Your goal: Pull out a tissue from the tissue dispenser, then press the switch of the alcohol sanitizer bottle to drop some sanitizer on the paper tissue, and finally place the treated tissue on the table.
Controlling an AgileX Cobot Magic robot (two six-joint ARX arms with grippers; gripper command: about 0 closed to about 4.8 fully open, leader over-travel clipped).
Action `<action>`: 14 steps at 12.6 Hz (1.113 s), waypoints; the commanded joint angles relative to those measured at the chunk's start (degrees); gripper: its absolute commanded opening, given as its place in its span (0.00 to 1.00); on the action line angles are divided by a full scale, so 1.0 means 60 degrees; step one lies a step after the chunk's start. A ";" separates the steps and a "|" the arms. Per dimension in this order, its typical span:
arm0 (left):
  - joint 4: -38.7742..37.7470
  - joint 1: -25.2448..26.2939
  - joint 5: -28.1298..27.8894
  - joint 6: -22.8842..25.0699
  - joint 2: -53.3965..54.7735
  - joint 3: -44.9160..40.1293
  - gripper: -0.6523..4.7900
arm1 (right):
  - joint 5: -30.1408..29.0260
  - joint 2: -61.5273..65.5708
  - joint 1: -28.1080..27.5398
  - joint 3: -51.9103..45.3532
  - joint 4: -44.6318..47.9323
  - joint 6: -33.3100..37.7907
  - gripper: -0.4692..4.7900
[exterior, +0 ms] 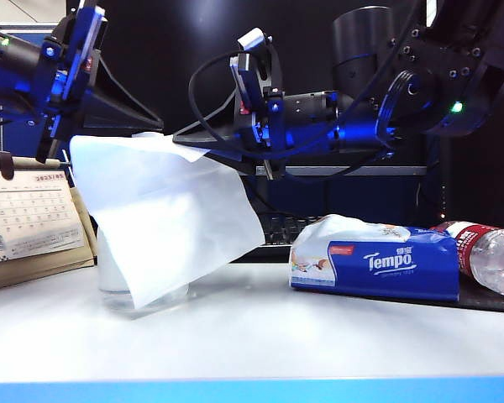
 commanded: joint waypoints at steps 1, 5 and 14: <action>-0.0284 -0.0007 -0.0029 0.0281 0.0535 0.0025 0.11 | -0.0015 -0.0029 0.0004 0.0029 0.0233 0.0073 0.08; -0.0659 -0.0062 -0.0069 0.0474 0.0535 0.0022 0.11 | -0.0015 -0.0029 0.0004 0.0029 0.0240 0.0073 0.08; -0.1381 -0.0186 -0.0506 0.1104 0.0750 0.0004 0.11 | -0.0044 -0.0029 0.0000 0.0029 0.0659 0.0328 0.08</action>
